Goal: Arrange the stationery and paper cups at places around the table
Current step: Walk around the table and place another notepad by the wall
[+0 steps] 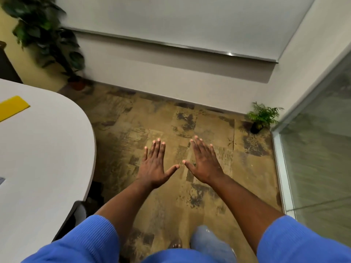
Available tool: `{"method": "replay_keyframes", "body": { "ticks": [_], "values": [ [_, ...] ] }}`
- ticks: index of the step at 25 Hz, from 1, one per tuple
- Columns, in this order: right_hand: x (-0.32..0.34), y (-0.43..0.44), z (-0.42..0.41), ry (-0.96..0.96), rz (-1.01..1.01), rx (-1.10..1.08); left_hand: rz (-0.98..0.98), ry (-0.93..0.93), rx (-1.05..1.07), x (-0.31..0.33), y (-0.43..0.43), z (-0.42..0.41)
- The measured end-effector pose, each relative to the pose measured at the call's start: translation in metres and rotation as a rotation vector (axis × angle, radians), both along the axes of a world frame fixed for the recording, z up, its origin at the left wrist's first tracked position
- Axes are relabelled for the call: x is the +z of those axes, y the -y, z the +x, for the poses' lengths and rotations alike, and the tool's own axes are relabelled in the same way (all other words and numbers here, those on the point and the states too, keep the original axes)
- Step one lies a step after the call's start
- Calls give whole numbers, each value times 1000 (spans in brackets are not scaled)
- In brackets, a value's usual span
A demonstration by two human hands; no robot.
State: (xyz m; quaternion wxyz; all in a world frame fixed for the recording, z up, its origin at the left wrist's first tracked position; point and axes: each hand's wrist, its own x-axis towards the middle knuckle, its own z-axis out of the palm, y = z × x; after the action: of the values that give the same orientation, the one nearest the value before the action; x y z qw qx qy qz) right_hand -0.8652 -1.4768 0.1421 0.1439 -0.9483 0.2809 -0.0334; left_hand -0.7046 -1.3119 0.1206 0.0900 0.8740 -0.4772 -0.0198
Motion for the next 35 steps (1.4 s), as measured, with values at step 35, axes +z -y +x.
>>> {"method": "replay_keyframes", "body": {
  "ticks": [35],
  "values": [
    [-22, 263, 808, 3, 1, 1003, 4, -69, 975, -12, 192, 589]
  ]
}}
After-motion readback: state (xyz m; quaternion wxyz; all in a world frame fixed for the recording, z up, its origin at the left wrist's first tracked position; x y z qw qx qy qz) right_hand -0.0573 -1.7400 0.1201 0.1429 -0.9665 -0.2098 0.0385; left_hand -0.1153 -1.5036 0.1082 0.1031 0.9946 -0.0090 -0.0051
